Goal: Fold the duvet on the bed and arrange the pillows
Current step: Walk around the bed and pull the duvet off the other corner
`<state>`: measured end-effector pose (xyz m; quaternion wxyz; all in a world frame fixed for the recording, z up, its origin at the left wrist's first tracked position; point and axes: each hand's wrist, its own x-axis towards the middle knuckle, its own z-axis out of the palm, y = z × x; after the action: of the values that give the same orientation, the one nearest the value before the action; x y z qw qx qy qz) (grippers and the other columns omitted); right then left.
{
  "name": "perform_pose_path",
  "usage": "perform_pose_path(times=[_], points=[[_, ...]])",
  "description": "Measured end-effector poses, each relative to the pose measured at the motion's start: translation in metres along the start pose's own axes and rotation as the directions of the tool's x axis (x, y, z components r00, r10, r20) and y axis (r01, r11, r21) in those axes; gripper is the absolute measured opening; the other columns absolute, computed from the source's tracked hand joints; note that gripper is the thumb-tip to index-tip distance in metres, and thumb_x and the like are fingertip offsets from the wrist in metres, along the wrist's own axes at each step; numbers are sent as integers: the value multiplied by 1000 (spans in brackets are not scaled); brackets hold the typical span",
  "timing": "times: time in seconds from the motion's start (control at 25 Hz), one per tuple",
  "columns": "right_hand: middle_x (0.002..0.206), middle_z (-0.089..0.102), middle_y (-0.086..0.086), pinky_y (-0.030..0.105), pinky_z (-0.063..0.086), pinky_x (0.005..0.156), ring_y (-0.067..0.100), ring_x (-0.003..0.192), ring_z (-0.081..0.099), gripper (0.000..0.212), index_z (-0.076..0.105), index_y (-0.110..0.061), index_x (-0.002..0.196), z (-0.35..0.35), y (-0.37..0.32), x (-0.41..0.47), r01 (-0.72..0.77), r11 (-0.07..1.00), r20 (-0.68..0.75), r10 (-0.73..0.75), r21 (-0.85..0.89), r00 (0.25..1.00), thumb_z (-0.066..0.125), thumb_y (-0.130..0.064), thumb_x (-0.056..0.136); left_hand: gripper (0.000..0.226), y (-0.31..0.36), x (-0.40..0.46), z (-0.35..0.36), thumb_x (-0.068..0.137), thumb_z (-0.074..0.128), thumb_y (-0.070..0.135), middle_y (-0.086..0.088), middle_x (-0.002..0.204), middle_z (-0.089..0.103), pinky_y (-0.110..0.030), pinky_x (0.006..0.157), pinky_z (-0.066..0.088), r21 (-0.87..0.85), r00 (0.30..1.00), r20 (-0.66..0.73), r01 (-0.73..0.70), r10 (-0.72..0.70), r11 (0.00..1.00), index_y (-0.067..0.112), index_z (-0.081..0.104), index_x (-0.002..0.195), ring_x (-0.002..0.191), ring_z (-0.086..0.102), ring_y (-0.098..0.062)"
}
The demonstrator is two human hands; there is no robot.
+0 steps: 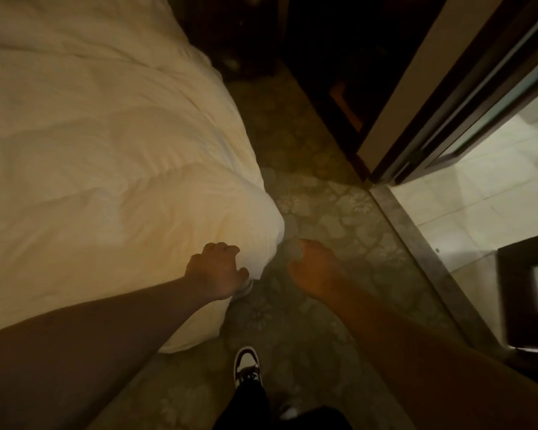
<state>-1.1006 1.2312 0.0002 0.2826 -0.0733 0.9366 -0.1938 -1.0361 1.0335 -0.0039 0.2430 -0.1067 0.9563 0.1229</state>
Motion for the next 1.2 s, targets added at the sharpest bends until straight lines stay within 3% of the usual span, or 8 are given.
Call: perform_pose_path(times=[0.2,0.4,0.64,0.76,0.92,1.04,1.12,1.2], points=[[142,49,6,34,34,109,25,128,48,56,38,-15,145,19,16,45,95,995,124,-91,-32,988,54,-33,94,63,5,44,51,96,44,50,-3,157,27,-43,114,27,-86,1000,6,-7,8,996,23,29,151,145,19,-26],[121,59,12,38,46,91,31,111,57,39,49,-8,131,84,37,120,119,992,252,-107,-34,962,49,-24,96,75,7,102,116,91,52,49,-1,163,9,-47,119,10,28,997,-70,-34,36,999,28,16,153,150,0,-29],[126,59,10,39,44,97,29,118,56,27,57,-12,122,154,62,174,72,997,421,-78,30,904,47,-24,100,93,-4,154,160,77,63,56,-5,160,18,-56,116,13,209,991,-112,98,-76,973,23,21,153,146,12,-36],[127,58,8,36,44,93,29,117,56,28,57,-17,122,168,67,185,15,995,398,-53,96,916,51,-28,97,53,-12,176,140,82,51,43,-7,132,59,-47,104,38,-2,972,-177,157,-155,988,25,56,132,125,49,-33],[137,52,8,30,39,85,26,115,54,42,50,-16,135,158,42,191,-120,968,380,28,220,925,53,-30,96,33,-16,186,73,97,46,19,-12,127,63,-34,97,42,-486,927,-113,262,-357,834,12,63,125,117,57,-31],[142,49,1,30,39,95,26,127,49,62,44,-17,143,135,3,198,-193,760,201,84,621,976,66,-35,87,38,-30,173,24,90,52,30,-13,115,67,-32,90,47,-823,893,-112,163,-436,545,5,67,115,107,61,-29],[124,59,-5,31,47,90,18,109,56,48,49,-18,133,113,-26,202,-257,431,216,142,865,966,64,-32,90,22,-39,167,1,89,58,21,-5,102,69,-34,93,50,-970,841,-64,74,-537,232,7,71,101,101,63,-25],[101,62,-5,28,48,72,15,90,58,31,54,-23,121,90,-48,203,-297,78,294,45,952,955,57,-30,91,12,-49,163,-13,86,61,13,0,97,71,-38,99,49,-997,800,-49,-8,-598,71,18,72,87,100,65,-22]])
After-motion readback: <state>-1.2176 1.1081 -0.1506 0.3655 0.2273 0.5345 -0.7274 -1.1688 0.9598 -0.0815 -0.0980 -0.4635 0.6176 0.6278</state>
